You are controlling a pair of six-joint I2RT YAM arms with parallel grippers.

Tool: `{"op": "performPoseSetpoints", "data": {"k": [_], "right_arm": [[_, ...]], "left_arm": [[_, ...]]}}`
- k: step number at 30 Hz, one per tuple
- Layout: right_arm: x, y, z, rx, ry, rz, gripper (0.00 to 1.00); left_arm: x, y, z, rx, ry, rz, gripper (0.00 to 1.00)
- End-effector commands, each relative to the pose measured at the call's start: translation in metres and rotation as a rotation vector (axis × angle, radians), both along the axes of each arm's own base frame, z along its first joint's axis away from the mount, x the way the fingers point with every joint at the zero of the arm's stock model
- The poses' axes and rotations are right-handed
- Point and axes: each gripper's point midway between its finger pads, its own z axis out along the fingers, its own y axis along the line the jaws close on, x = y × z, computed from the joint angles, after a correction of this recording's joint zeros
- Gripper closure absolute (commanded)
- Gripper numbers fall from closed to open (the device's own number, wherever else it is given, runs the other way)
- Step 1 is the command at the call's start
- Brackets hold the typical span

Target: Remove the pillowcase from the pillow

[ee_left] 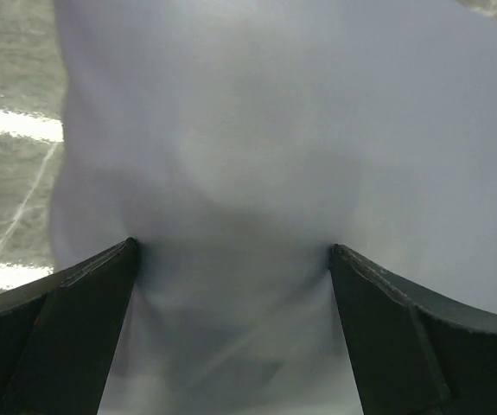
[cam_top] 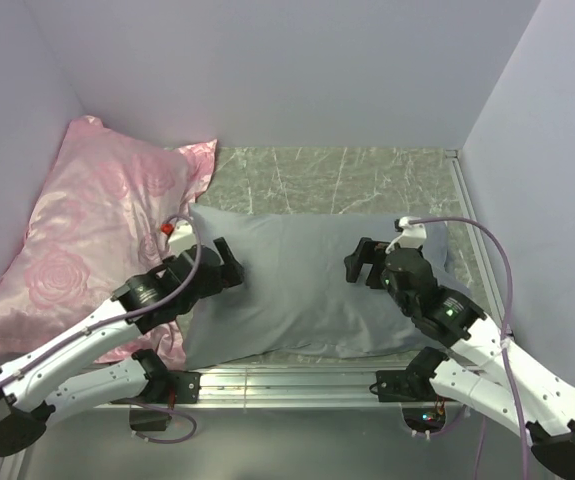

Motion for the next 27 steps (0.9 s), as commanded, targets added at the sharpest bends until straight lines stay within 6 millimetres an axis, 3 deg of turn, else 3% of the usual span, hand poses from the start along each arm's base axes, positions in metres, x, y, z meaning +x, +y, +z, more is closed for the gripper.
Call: {"op": "performPoseSetpoints", "data": {"k": [1, 4, 6, 7, 8, 9, 10, 11, 12, 13, 14, 16, 17, 18, 20, 21, 24, 25, 27], "right_arm": [[0.001, 0.015, -0.019, 0.002, 0.058, 0.042, 0.0], [0.006, 0.025, -0.023, 0.009, 0.072, 0.06, 0.01], [0.009, 0.032, -0.02, 0.022, 0.069, 0.075, 0.04], [0.012, 0.035, -0.023, 0.012, 0.08, 0.078, 0.07], [0.015, 0.039, -0.016, 0.026, 0.067, 0.086, 0.09], [0.018, 0.043, -0.019, 0.018, 0.077, 0.091, 0.14], [0.02, 0.047, -0.018, 0.017, 0.076, 0.105, 0.17], [0.026, 0.053, -0.008, 0.035, 0.06, 0.112, 0.2], [0.03, 0.058, -0.013, 0.024, 0.074, 0.117, 0.25], [0.035, 0.063, -0.01, 0.031, 0.073, 0.122, 0.28], [0.045, 0.066, 0.002, 0.057, 0.053, 0.113, 0.32], [0.054, 0.08, -0.001, 0.073, 0.081, 0.143, 0.4], [0.06, 0.087, 0.004, 0.093, 0.07, 0.152, 0.4], [0.068, 0.095, 0.006, 0.105, 0.075, 0.166, 0.39], [0.08, 0.104, 0.023, 0.125, 0.047, 0.17, 0.33], [0.085, 0.107, 0.021, 0.116, 0.054, 0.168, 0.29], [0.096, 0.109, 0.045, 0.115, 0.02, 0.163, 0.21], [0.098, 0.105, 0.053, 0.106, 0.003, 0.15, 0.19], [0.093, 0.094, 0.077, 0.113, -0.04, 0.137, 0.14]], "left_arm": [[0.012, -0.029, -0.007, -0.042, 0.005, -0.062, 0.01], [0.028, -0.028, -0.011, -0.041, 0.003, -0.045, 0.13], [0.043, -0.031, -0.008, -0.061, -0.006, -0.053, 0.43], [0.057, -0.02, -0.009, -0.065, -0.003, -0.012, 0.56], [0.064, -0.02, -0.006, -0.08, -0.008, -0.027, 0.76], [0.079, -0.012, 0.004, -0.097, -0.036, 0.013, 0.83], [0.088, -0.011, 0.001, -0.083, -0.028, 0.021, 0.89], [0.096, -0.008, 0.005, -0.079, -0.039, 0.037, 0.99], [0.109, -0.004, 0.02, -0.078, -0.07, 0.071, 0.99], [0.12, 0.005, 0.016, -0.054, -0.058, 0.104, 0.99], [0.132, 0.006, 0.033, -0.064, -0.089, 0.122, 0.99], [0.15, 0.02, 0.041, -0.055, -0.108, 0.172, 0.99], [0.16, 0.023, 0.035, -0.034, -0.091, 0.181, 0.99], [0.173, 0.024, 0.052, -0.048, -0.123, 0.191, 0.99], [0.193, 0.032, 0.044, -0.012, -0.098, 0.209, 0.99], [0.206, 0.031, 0.061, -0.014, -0.131, 0.212, 0.99], [0.235, 0.035, 0.059, 0.031, -0.106, 0.239, 1.0], [0.245, 0.037, 0.047, 0.047, -0.079, 0.249, 1.0], [0.257, 0.033, 0.055, 0.042, -0.095, 0.24, 0.98]]}}
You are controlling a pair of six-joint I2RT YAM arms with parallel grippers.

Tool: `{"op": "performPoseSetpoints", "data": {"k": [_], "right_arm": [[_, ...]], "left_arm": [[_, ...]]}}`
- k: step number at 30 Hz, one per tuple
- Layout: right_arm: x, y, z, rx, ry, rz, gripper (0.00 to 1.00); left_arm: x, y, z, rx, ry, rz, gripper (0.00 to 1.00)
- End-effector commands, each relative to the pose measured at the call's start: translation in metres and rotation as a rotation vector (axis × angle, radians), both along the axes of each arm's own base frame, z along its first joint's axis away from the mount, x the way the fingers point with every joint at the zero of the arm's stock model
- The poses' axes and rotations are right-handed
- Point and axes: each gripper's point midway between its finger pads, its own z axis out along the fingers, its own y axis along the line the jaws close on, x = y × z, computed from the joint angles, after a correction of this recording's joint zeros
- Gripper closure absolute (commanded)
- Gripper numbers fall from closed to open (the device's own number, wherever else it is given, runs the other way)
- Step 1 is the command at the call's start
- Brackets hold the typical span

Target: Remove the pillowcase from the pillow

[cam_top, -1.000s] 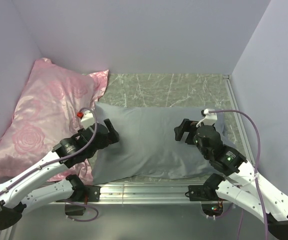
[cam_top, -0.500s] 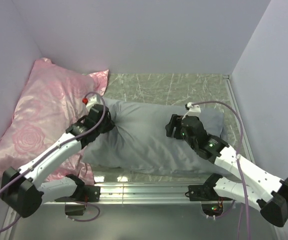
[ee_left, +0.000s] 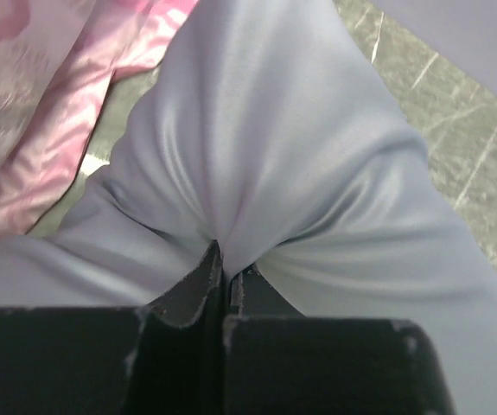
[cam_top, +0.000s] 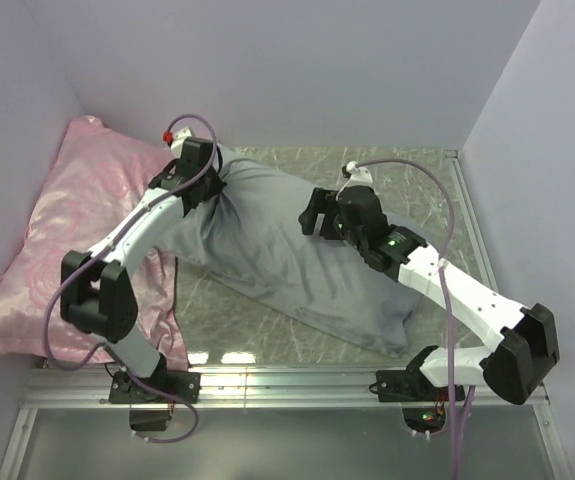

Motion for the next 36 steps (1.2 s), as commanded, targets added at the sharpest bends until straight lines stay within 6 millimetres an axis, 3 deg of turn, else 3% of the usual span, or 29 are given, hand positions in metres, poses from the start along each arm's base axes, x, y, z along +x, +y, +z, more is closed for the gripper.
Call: {"op": "performPoseSetpoints", "data": {"k": [1, 4, 5, 6, 8, 10, 11, 13, 14, 15, 17, 22, 25, 30, 33, 36], "right_arm": [[-0.004, -0.013, 0.056, 0.043, -0.108, -0.014, 0.12], [-0.019, -0.042, 0.07, 0.071, -0.128, -0.069, 0.07], [-0.025, -0.054, 0.059, 0.065, -0.095, -0.082, 0.07], [-0.033, -0.066, 0.068, 0.097, -0.111, -0.099, 0.07], [-0.045, -0.086, 0.051, 0.084, -0.075, -0.139, 0.07], [-0.06, -0.105, 0.058, 0.114, -0.1, -0.197, 0.05], [-0.068, -0.115, 0.045, 0.094, -0.072, -0.224, 0.05], [-0.081, -0.136, 0.046, 0.112, -0.083, -0.307, 0.03], [-0.089, -0.145, 0.031, 0.088, -0.045, -0.334, 0.02], [-0.096, -0.155, 0.033, 0.113, -0.056, -0.372, 0.01], [-0.106, -0.168, 0.017, 0.1, -0.031, -0.412, 0.0], [-0.127, -0.174, -0.006, 0.15, 0.027, -0.431, 0.0], [-0.133, -0.166, -0.034, 0.175, 0.081, -0.402, 0.0], [-0.134, -0.157, -0.056, 0.225, 0.119, -0.391, 0.0], [-0.132, -0.16, -0.058, 0.234, 0.113, -0.42, 0.0], [-0.128, -0.153, -0.064, 0.258, 0.117, -0.405, 0.0]], "left_arm": [[0.031, 0.001, 0.027, 0.026, -0.079, 0.008, 0.96], [0.037, -0.002, 0.035, 0.043, -0.092, -0.024, 0.72], [0.038, -0.003, 0.043, 0.044, -0.109, -0.031, 0.55], [0.038, -0.004, 0.047, 0.047, -0.119, -0.04, 0.45], [0.035, -0.006, 0.067, 0.06, -0.161, -0.064, 0.26], [0.027, -0.012, 0.081, 0.098, -0.177, -0.105, 0.2], [0.024, -0.015, 0.093, 0.114, -0.193, -0.111, 0.16], [0.014, -0.025, 0.107, 0.181, -0.212, -0.135, 0.15], [0.008, -0.029, 0.115, 0.205, -0.216, -0.142, 0.13], [-0.001, -0.044, 0.12, 0.225, -0.225, -0.178, 0.13], [-0.013, -0.052, 0.13, 0.269, -0.238, -0.191, 0.12], [-0.059, -0.129, 0.135, 0.172, -0.271, -0.429, 0.12], [-0.085, -0.163, 0.13, 0.073, -0.277, -0.546, 0.12], [-0.126, -0.213, 0.105, -0.029, -0.247, -0.739, 0.14], [-0.14, -0.229, 0.084, -0.01, -0.208, -0.795, 0.15], [-0.142, -0.239, 0.061, 0.028, -0.171, -0.805, 0.19]]}}
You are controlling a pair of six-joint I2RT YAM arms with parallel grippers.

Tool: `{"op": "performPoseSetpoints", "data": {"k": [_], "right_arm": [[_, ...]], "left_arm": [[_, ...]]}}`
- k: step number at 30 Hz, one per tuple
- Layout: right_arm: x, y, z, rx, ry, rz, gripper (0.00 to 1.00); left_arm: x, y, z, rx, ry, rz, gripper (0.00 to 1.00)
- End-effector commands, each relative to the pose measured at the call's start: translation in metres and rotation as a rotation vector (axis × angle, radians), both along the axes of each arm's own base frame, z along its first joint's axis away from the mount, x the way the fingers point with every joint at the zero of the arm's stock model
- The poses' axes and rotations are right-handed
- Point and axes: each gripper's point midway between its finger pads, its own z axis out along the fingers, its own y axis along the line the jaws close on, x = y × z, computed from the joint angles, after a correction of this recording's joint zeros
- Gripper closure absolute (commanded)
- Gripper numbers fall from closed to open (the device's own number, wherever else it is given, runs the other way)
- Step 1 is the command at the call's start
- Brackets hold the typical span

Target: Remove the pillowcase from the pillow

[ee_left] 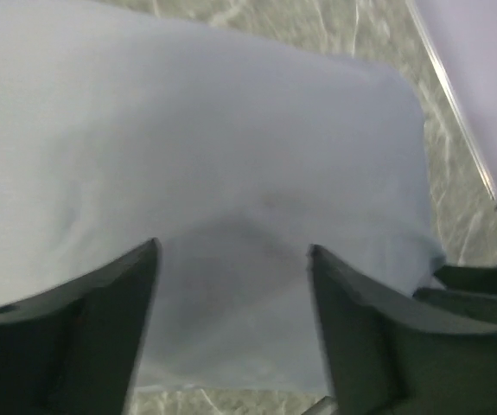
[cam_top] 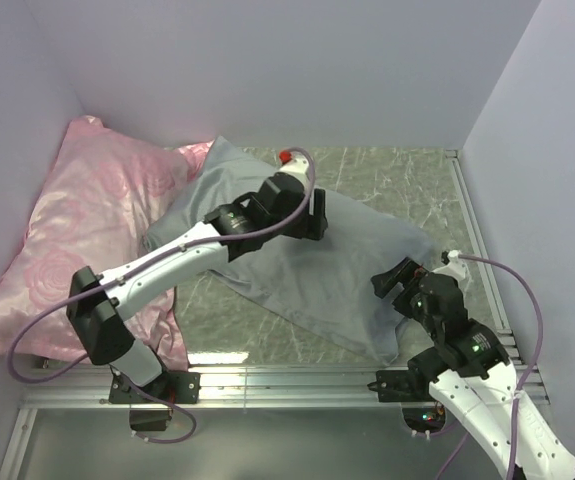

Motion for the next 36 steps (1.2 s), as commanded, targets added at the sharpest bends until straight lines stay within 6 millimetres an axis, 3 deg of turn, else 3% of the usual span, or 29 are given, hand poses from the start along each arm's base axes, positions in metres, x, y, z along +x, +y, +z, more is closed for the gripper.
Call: {"op": "performPoseSetpoints", "data": {"k": [1, 3, 4, 7, 8, 13, 15, 18, 21, 22, 24, 26, 27, 28, 29, 31, 33, 36], "right_arm": [[0.009, 0.009, 0.003, 0.071, -0.039, -0.01, 0.0], [0.015, 0.017, 0.013, 0.117, -0.085, 0.006, 0.05], [0.016, 0.019, 0.016, 0.132, -0.096, 0.013, 0.08], [0.021, 0.016, 0.038, 0.13, -0.144, -0.003, 0.19], [0.02, 0.013, 0.042, 0.113, -0.149, -0.007, 0.29], [0.019, 0.006, 0.08, 0.102, -0.225, -0.01, 0.55], [0.02, 0.009, 0.084, 0.095, -0.224, 0.004, 0.72], [0.025, 0.019, 0.095, 0.117, -0.236, 0.046, 0.89], [0.033, 0.036, 0.101, 0.155, -0.247, 0.101, 1.0], [0.037, 0.04, 0.106, 0.163, -0.26, 0.113, 1.0], [0.044, 0.041, 0.102, 0.138, -0.238, 0.104, 1.0], [0.047, 0.036, 0.104, 0.11, -0.221, 0.077, 0.92], [0.048, 0.032, 0.103, 0.101, -0.216, 0.058, 0.83], [0.048, 0.019, 0.1, 0.067, -0.206, -0.004, 0.6], [0.047, 0.012, 0.101, 0.06, -0.205, -0.039, 0.49], [0.042, -0.009, 0.1, 0.026, -0.195, -0.132, 0.25], [0.035, -0.023, 0.109, 0.041, -0.221, -0.194, 0.2], [0.02, -0.049, 0.124, 0.029, -0.258, -0.295, 0.14]], "left_arm": [[-0.003, -0.02, -0.017, 0.007, 0.015, -0.036, 0.29], [-0.001, -0.019, -0.028, 0.037, 0.025, -0.019, 0.4], [0.002, -0.017, -0.032, 0.049, 0.028, -0.002, 0.52], [0.0, -0.013, -0.034, 0.05, 0.025, 0.007, 0.66], [-0.001, -0.012, -0.032, 0.047, 0.021, 0.01, 0.69], [-0.003, -0.009, -0.03, 0.045, 0.018, 0.01, 0.87], [-0.007, -0.012, -0.028, 0.034, 0.017, -0.004, 0.89], [-0.016, -0.019, -0.023, 0.019, 0.009, -0.043, 0.88], [-0.032, -0.033, -0.009, -0.033, -0.001, -0.121, 0.74], [-0.035, -0.038, -0.005, -0.062, -0.008, -0.144, 0.63], [-0.051, -0.046, 0.009, -0.119, -0.01, -0.216, 0.54], [-0.061, -0.052, 0.016, -0.15, -0.03, -0.256, 0.38], [-0.072, -0.058, 0.02, -0.157, -0.046, -0.292, 0.33], [-0.077, -0.063, 0.022, -0.16, -0.053, -0.31, 0.27], [-0.088, -0.07, 0.021, -0.153, -0.053, -0.34, 0.24], [-0.089, -0.081, 0.015, -0.117, -0.066, -0.326, 0.2], [-0.096, -0.093, -0.003, -0.056, -0.051, -0.325, 0.2], [-0.098, -0.107, 0.0, -0.066, -0.076, -0.287, 0.2]]}}
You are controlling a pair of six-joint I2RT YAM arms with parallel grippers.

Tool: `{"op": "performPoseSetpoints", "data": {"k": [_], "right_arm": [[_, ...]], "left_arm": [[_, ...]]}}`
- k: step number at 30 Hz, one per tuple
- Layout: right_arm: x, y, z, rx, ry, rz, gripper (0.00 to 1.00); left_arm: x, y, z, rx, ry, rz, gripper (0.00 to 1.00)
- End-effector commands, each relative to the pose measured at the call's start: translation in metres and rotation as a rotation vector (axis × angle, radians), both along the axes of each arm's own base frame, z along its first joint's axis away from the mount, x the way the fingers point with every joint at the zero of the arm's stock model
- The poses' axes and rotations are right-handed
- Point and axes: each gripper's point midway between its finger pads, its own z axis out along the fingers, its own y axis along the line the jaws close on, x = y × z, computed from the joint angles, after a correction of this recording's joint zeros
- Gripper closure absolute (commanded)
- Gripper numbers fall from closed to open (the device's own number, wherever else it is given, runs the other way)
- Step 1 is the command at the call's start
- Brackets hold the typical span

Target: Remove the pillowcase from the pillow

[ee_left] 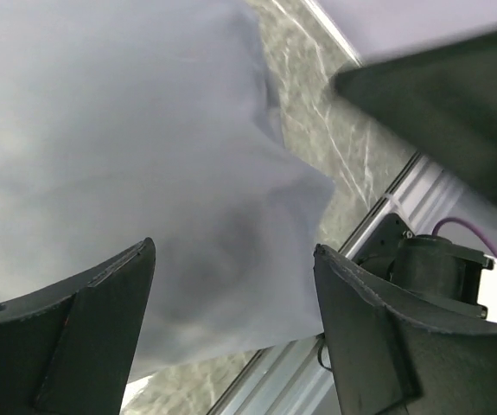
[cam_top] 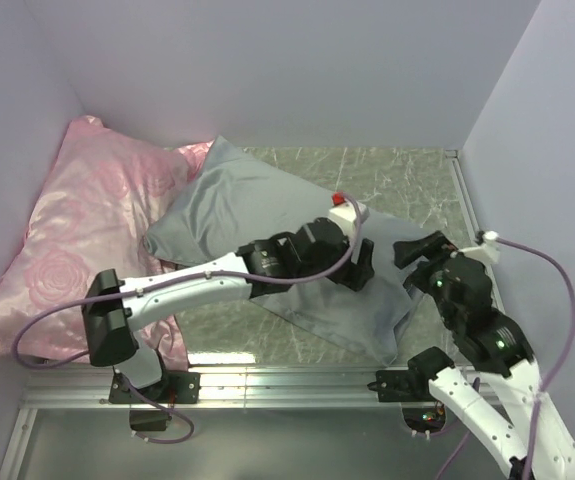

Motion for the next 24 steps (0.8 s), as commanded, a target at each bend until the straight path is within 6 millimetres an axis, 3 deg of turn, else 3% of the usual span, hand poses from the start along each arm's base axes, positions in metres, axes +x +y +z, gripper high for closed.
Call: {"op": "performPoseSetpoints", "data": {"k": [1, 3, 4, 5, 6, 8, 9, 10, 14, 19, 24], "right_arm": [[-0.019, -0.044, 0.03, -0.012, -0.056, -0.186, 0.13], [-0.026, -0.056, 0.041, -0.005, -0.073, -0.243, 0.13], [-0.029, -0.059, 0.041, -0.007, -0.073, -0.252, 0.13], [-0.031, -0.06, 0.039, -0.001, -0.069, -0.254, 0.13], [-0.032, -0.06, 0.038, 0.005, -0.067, -0.258, 0.12], [-0.034, -0.059, 0.032, 0.017, -0.059, -0.25, 0.13], [-0.034, -0.055, 0.023, 0.019, -0.041, -0.238, 0.13], [-0.033, -0.053, 0.018, 0.023, -0.032, -0.23, 0.12], [-0.03, -0.04, -0.005, 0.032, 0.012, -0.177, 0.11], [-0.024, -0.029, -0.022, 0.025, 0.043, -0.131, 0.11], [-0.02, -0.02, -0.039, -0.007, 0.092, -0.086, 0.09]], "left_arm": [[0.002, -0.018, 0.009, -0.023, -0.048, 0.041, 0.21], [-0.002, -0.027, -0.002, 0.017, -0.06, 0.05, 0.21], [0.0, -0.031, 0.002, 0.026, -0.078, 0.067, 0.22], [0.005, -0.032, 0.0, 0.051, -0.103, 0.109, 0.23], [0.003, -0.04, -0.015, 0.1, -0.119, 0.114, 0.23], [0.003, -0.045, -0.017, 0.147, -0.145, 0.153, 0.23], [0.012, -0.042, -0.03, 0.2, -0.169, 0.211, 0.24], [0.015, -0.045, -0.027, 0.202, -0.178, 0.227, 0.32], [0.023, -0.042, -0.052, 0.285, -0.184, 0.26, 0.61], [0.029, -0.028, -0.054, 0.313, -0.192, 0.313, 0.92], [0.045, -0.007, -0.039, 0.304, -0.201, 0.385, 1.0]]}}
